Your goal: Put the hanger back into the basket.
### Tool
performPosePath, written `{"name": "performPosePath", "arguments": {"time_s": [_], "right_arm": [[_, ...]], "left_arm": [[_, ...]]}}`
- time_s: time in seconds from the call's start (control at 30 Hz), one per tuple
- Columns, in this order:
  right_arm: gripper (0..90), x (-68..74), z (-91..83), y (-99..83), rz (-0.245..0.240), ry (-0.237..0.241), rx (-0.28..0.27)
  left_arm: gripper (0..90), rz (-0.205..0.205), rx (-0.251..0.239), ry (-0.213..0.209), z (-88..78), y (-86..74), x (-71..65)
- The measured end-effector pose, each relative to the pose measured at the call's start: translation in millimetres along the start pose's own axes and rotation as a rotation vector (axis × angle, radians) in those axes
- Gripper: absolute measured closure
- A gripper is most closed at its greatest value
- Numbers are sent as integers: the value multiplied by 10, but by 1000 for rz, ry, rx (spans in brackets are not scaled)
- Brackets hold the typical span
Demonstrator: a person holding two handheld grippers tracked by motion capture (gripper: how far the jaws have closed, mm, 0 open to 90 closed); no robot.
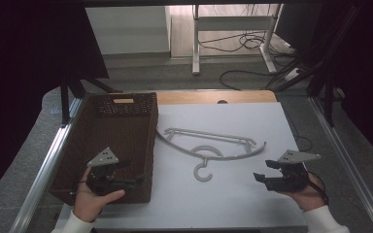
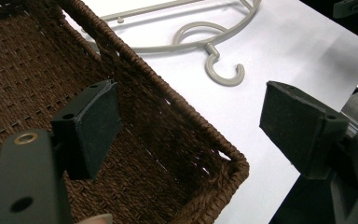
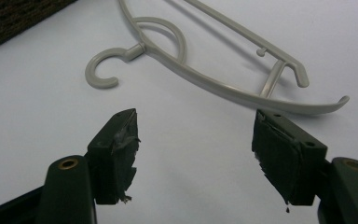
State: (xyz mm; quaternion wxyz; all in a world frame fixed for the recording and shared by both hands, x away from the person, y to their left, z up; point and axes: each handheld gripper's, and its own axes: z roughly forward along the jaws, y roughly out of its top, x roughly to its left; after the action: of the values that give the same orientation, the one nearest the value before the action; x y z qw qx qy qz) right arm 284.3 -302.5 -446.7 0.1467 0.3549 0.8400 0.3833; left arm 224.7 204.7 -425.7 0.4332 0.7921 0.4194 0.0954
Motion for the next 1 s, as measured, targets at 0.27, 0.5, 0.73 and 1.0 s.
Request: {"name": "performPosePath", "arguments": {"time_s": [0.27,0.5,0.73,1.0], "right_arm": [[333,-3,22,-5,3,5,16],[333,4,39,-4,1,6,23],[349,47,66,53,-14,40,21],[387,105,179,184,-44,23,55]], "left_arm": [[198,4,2,1,2,1,-7],[199,3,3,6,8,-7,-1],[199,3,6,11,18,-11,8],[200,-2,1,15,15,-5,1]]}}
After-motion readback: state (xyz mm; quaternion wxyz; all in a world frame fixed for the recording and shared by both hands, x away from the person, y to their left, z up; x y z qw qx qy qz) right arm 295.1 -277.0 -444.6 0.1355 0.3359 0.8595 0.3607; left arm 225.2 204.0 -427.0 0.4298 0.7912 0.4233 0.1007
